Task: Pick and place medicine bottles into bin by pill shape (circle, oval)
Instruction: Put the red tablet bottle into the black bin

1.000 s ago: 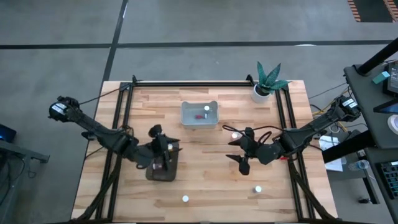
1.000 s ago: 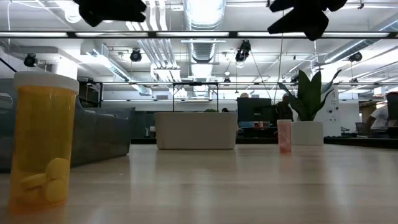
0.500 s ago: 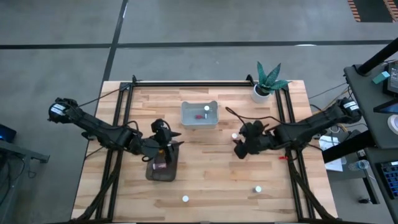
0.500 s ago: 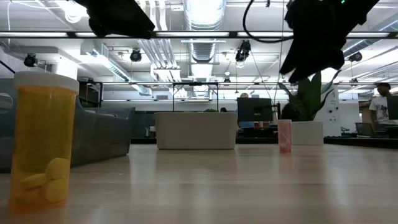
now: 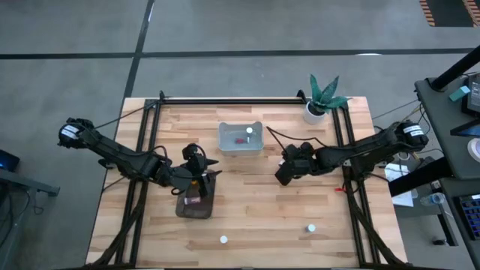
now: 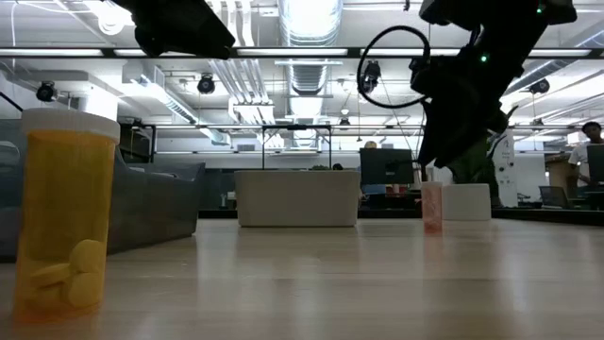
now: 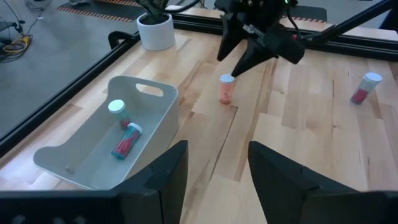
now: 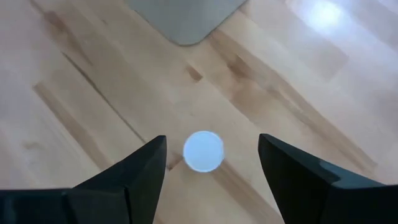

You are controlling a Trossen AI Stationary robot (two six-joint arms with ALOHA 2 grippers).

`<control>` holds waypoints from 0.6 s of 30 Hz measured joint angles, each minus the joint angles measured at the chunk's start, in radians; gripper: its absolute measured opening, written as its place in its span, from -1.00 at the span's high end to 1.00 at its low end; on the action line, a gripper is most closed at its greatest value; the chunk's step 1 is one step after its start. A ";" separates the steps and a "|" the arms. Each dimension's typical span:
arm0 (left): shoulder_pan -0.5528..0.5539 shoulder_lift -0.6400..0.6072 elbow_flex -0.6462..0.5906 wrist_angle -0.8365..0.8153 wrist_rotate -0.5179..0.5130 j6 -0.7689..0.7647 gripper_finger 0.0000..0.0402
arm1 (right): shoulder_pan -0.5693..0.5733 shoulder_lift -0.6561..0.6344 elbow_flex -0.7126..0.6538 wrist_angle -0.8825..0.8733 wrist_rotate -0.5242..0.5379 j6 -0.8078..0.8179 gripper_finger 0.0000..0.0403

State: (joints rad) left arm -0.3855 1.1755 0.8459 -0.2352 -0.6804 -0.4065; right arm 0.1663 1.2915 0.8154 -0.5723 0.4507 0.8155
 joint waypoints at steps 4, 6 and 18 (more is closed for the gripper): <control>0.000 0.000 0.000 0.000 0.000 0.001 0.24 | -0.002 0.023 0.000 0.012 -0.010 -0.001 -0.24; 0.000 0.000 -0.001 -0.001 0.000 0.001 0.24 | -0.002 0.042 0.000 0.013 -0.010 0.000 -0.25; 0.000 0.000 -0.001 -0.002 0.000 0.003 0.24 | -0.016 0.167 0.000 0.065 -0.006 -0.003 -0.23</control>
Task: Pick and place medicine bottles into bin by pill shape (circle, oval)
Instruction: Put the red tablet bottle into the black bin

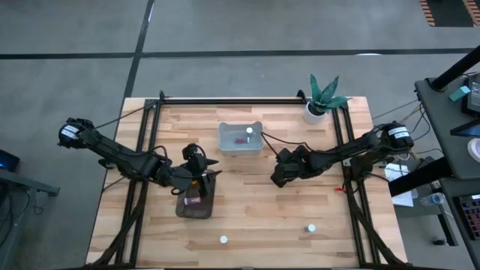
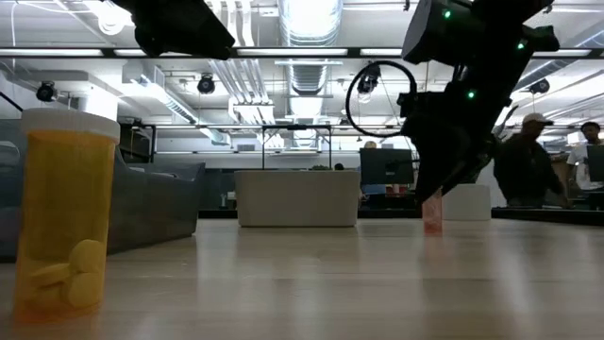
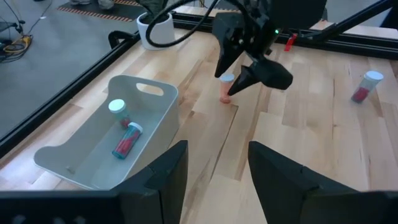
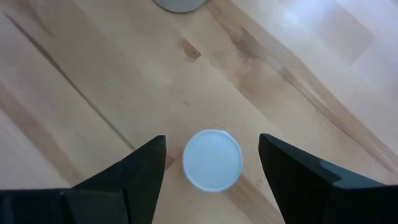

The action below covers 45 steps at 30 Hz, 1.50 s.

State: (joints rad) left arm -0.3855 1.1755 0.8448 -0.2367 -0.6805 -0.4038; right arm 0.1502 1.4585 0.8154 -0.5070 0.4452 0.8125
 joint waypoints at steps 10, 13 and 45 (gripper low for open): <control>0.000 0.000 0.000 0.000 -0.002 0.001 0.24 | 0.000 0.009 -0.001 0.014 0.000 -0.005 0.08; 0.000 0.000 0.000 0.000 -0.002 0.001 0.24 | 0.000 0.004 -0.001 0.017 0.000 -0.005 0.17; -0.002 0.001 -0.062 0.168 0.061 0.008 0.24 | 0.126 -0.105 0.016 0.182 -0.011 -0.210 0.45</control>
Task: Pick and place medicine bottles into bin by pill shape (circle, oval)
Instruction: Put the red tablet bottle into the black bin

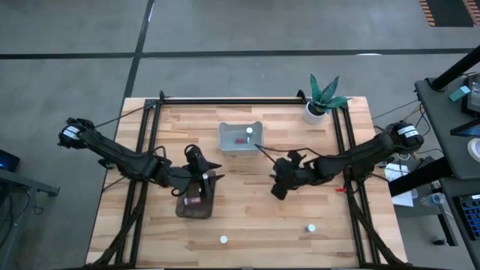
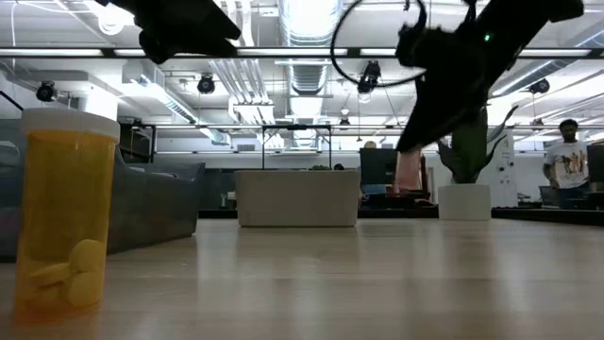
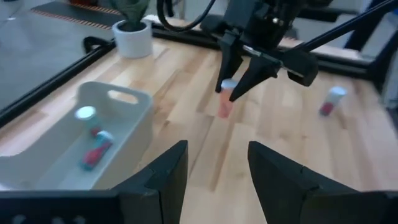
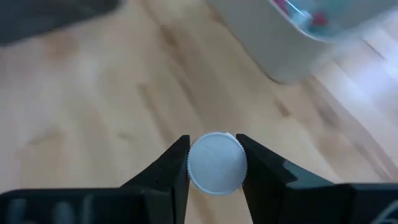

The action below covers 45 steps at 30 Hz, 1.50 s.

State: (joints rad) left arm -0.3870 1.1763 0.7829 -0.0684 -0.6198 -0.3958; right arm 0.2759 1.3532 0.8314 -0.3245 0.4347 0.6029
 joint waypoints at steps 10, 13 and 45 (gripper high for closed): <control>0.001 0.115 -0.065 0.265 0.066 0.020 0.24 | 0.041 0.000 0.000 0.218 -0.103 -0.131 0.45; 0.002 0.182 -0.065 0.351 0.098 0.045 0.24 | 0.041 0.003 -0.001 0.272 -0.136 -0.177 0.45; 0.087 0.655 0.100 0.774 0.356 0.086 0.42 | 0.041 0.004 -0.001 0.435 -0.240 -0.304 0.45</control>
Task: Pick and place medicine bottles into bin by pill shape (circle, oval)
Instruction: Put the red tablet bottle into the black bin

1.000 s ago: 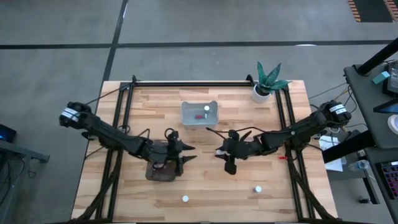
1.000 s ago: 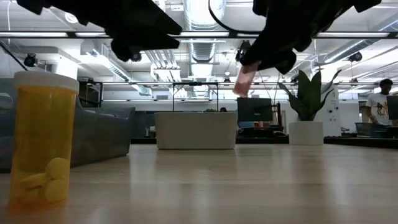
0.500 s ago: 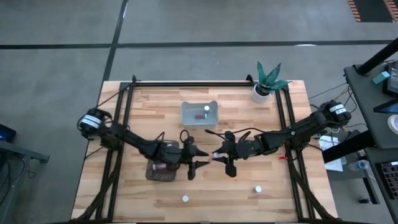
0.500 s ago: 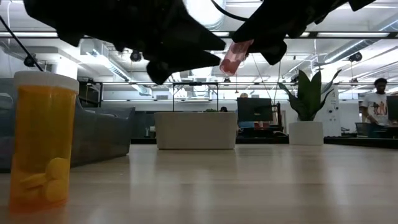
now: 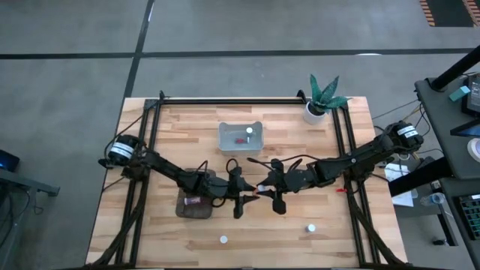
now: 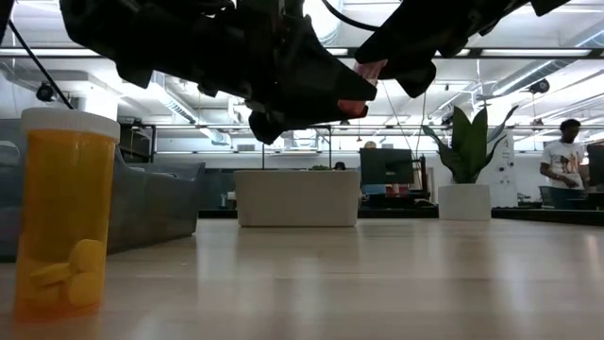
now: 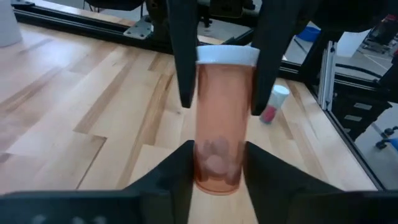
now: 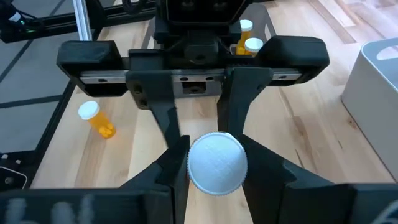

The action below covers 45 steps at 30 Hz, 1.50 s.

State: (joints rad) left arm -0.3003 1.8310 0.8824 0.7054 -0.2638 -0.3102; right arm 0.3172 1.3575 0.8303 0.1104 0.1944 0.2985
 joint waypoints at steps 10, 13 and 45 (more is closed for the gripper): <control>0.004 0.000 0.000 0.005 -0.001 0.023 0.63 | -0.001 -0.010 0.000 0.010 0.008 -0.003 0.30; 0.003 0.000 -0.003 0.048 0.000 0.061 0.63 | 0.000 -0.041 0.000 0.002 0.008 -0.006 0.15; 0.000 -0.030 -0.010 0.338 0.087 0.434 0.62 | 0.219 -0.083 -0.089 0.356 0.327 -0.373 -0.01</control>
State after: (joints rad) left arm -0.3004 1.8011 0.8726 1.0436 -0.1764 0.1236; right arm 0.5365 1.2747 0.7414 0.4669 0.5210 -0.0747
